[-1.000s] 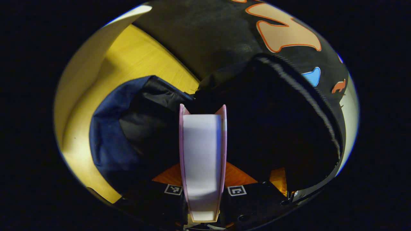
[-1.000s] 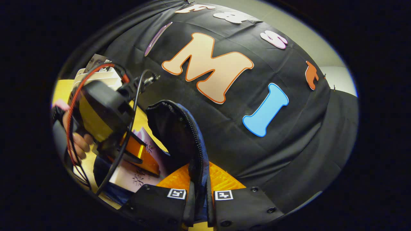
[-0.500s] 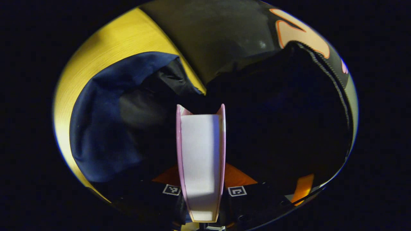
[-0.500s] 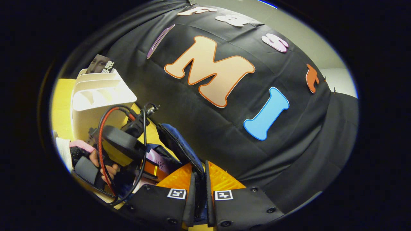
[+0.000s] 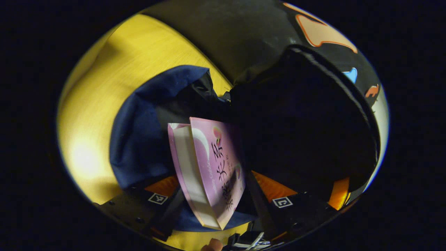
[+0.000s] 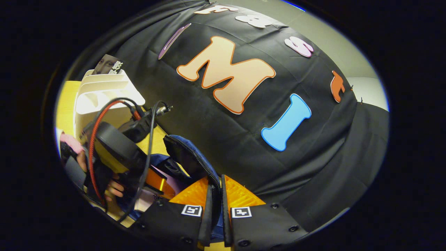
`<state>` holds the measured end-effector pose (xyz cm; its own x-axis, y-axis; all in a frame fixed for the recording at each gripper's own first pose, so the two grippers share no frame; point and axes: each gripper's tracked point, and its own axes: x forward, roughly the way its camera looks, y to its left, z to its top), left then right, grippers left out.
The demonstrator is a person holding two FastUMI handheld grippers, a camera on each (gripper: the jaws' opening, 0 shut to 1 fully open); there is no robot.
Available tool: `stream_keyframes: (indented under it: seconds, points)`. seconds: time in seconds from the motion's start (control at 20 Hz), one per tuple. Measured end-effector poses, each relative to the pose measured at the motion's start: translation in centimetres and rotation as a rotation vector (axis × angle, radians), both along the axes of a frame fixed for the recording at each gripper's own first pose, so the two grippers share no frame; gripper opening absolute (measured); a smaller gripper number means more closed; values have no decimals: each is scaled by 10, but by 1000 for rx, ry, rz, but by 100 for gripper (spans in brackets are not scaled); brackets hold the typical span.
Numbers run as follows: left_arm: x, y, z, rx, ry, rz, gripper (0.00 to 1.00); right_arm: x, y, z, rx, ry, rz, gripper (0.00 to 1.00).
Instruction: Open the schoolbag, grab two books from the bookshelf and put them into the schoolbag.
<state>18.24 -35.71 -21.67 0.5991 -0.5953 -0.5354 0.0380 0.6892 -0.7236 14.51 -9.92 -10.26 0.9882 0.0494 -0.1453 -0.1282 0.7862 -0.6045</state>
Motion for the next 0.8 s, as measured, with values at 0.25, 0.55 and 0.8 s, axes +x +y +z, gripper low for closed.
stream_keyframes:
  seconds: [0.25, 0.55, 0.8]
  points:
    - [-43, 29, 38, 107, -50, -37, 95, 0, -7, -1, 16, 11, -7, 17]
    - [-105, 45, 84, 167, -72, -64, 95, -2, -14, 2, 55, 15, -12, 5]
    - [-129, 92, 124, 268, -117, -14, 95, 0, -19, 4, 71, 5, -35, 5]
